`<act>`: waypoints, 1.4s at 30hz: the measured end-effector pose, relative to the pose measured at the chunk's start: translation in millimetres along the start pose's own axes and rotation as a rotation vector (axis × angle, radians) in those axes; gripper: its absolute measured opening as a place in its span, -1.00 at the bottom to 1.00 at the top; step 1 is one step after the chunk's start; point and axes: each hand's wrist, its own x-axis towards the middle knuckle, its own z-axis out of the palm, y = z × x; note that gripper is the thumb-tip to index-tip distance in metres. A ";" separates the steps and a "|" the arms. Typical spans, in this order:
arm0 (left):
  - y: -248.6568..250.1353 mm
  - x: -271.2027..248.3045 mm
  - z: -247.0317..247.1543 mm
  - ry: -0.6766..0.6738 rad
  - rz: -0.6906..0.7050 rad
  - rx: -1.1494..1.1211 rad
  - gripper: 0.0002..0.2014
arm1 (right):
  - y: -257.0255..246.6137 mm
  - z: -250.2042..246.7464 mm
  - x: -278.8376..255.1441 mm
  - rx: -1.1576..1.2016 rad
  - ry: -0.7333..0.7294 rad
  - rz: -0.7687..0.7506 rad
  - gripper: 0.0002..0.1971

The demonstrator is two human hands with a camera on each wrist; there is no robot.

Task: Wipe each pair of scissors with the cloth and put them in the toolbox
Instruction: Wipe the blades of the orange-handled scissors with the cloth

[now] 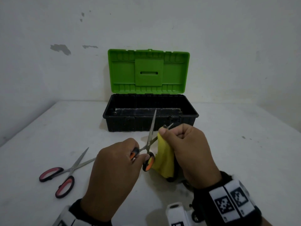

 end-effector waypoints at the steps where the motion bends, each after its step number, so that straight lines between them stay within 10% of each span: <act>1: 0.9 -0.4 -0.2 0.009 0.009 -0.003 -0.66 | 1.2 -2.9 4.9 0.024 0.038 0.011 -0.73; 27: -4.8 -2.4 -5.5 -0.028 0.083 -0.036 -0.68 | -1.7 -2.9 1.1 0.020 -0.001 -0.016 -0.73; 34: -3.0 -0.3 -8.6 -0.030 -0.299 -0.352 -0.64 | -2.5 -25.5 23.9 0.155 0.118 -0.069 -0.71; 42: -4.0 2.9 -12.4 -0.253 -0.544 -0.837 -0.55 | 3.0 -16.7 -1.0 0.135 -0.131 -0.143 -0.75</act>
